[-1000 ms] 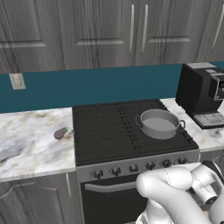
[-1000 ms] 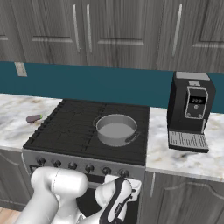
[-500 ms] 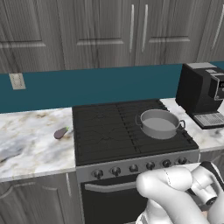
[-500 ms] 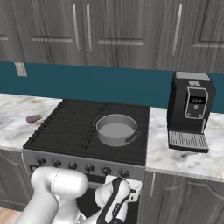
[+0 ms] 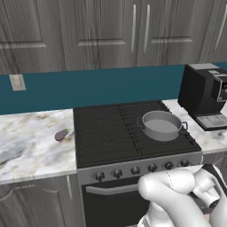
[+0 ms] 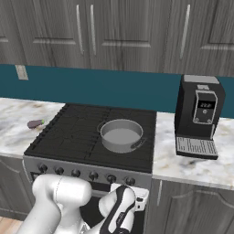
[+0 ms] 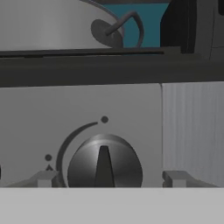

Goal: Turn on the burner for the pot on the stove. Wait thirty seconds for the pot to heat up. Then add the eggplant to the pot.

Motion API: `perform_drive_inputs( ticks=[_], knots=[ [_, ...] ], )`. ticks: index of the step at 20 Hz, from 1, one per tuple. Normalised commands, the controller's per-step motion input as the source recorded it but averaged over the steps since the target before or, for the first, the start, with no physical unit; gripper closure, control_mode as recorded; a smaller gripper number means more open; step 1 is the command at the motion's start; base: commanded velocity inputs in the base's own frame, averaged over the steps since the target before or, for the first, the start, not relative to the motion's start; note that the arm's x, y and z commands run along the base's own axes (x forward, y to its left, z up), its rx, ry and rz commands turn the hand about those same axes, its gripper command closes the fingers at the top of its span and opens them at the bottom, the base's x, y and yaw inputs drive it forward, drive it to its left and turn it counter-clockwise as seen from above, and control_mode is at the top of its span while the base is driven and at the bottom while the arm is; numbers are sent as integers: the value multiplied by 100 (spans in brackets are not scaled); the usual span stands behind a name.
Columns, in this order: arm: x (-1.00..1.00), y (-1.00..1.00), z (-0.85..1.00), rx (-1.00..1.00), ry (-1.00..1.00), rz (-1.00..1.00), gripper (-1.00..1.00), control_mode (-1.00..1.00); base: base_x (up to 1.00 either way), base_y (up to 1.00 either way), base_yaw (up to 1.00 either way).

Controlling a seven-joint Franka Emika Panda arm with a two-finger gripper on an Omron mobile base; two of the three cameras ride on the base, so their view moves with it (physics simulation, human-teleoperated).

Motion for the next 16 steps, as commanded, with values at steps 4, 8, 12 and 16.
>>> perform_drive_inputs(
  ticks=[4, 8, 12, 16],
  knots=[
    [0, 0, 0, 0, 0, 0, 100, -100, 0, 0, 0],
    [0, 0, 0, 0, 0, 0, 100, -100, 0, 0, 0],
    [0, 0, 0, 0, 0, 0, 100, -100, 0, 0, 0],
    [0, 0, 0, -4, 0, 15, 100, -100, 0, 0, 0]
  ],
)
